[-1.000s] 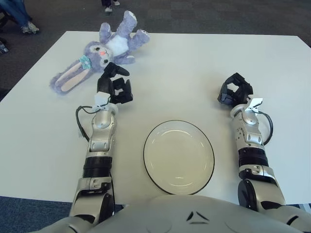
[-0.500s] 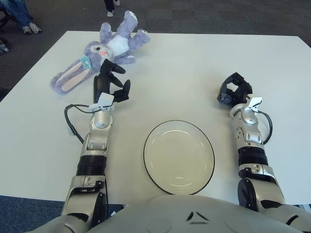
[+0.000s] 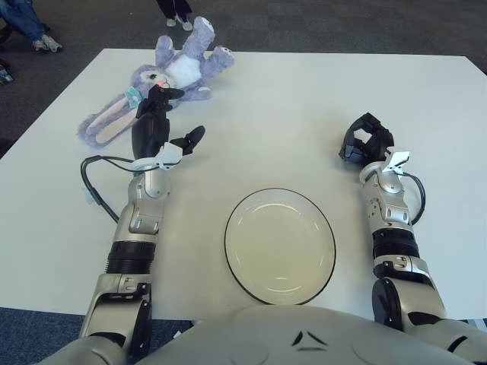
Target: Put the doll into the plate.
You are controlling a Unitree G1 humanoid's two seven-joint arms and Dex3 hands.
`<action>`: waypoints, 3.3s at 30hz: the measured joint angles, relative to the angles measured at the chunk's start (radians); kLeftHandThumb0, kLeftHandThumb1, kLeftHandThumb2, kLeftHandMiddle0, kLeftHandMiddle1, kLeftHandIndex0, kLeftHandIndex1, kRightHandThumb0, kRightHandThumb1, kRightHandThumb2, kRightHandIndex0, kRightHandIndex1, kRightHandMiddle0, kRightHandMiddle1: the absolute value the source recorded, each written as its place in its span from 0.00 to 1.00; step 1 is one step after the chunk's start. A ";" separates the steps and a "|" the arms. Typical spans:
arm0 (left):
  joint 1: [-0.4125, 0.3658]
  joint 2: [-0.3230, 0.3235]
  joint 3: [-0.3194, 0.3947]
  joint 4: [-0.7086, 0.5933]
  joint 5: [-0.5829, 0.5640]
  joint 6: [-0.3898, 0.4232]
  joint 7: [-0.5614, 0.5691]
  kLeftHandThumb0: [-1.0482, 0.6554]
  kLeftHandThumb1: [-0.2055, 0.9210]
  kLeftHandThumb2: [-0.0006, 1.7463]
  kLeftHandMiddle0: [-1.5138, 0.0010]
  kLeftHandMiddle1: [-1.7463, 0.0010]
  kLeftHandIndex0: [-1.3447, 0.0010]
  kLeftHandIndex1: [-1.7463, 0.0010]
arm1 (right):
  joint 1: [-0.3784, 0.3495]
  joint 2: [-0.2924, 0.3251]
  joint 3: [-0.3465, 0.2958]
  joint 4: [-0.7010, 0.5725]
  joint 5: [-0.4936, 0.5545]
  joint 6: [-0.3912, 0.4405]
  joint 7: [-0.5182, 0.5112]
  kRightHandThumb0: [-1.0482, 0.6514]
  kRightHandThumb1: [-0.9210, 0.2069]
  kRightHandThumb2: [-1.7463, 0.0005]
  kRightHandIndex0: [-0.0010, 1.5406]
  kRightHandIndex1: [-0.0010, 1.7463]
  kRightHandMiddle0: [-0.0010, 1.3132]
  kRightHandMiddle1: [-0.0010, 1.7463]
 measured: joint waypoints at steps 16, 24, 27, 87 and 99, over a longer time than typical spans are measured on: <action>-0.028 0.037 -0.042 -0.057 0.134 0.234 -0.019 0.10 0.91 0.24 1.00 1.00 1.00 0.78 | -0.008 -0.006 -0.003 0.018 0.001 -0.008 0.027 0.31 0.63 0.17 0.84 1.00 0.53 1.00; -0.056 0.055 -0.058 -0.043 0.167 0.259 0.005 0.12 0.88 0.23 1.00 1.00 1.00 0.82 | -0.010 -0.011 -0.003 0.029 0.001 -0.019 0.037 0.31 0.63 0.17 0.84 1.00 0.54 1.00; -0.073 0.064 -0.060 -0.027 0.187 0.272 0.021 0.12 0.87 0.23 1.00 1.00 1.00 0.84 | -0.011 -0.012 -0.003 0.032 0.001 -0.021 0.045 0.31 0.63 0.17 0.84 1.00 0.54 1.00; -0.360 0.138 -0.178 0.344 0.191 0.421 0.001 0.16 0.65 0.36 1.00 0.55 1.00 1.00 | -0.032 -0.027 -0.009 0.075 0.014 -0.038 0.088 0.31 0.61 0.19 0.84 1.00 0.52 1.00; -0.396 0.150 -0.209 0.380 0.191 0.454 -0.050 0.17 0.60 0.40 1.00 0.46 1.00 1.00 | -0.033 -0.028 -0.008 0.075 0.014 -0.036 0.088 0.32 0.61 0.19 0.83 1.00 0.52 1.00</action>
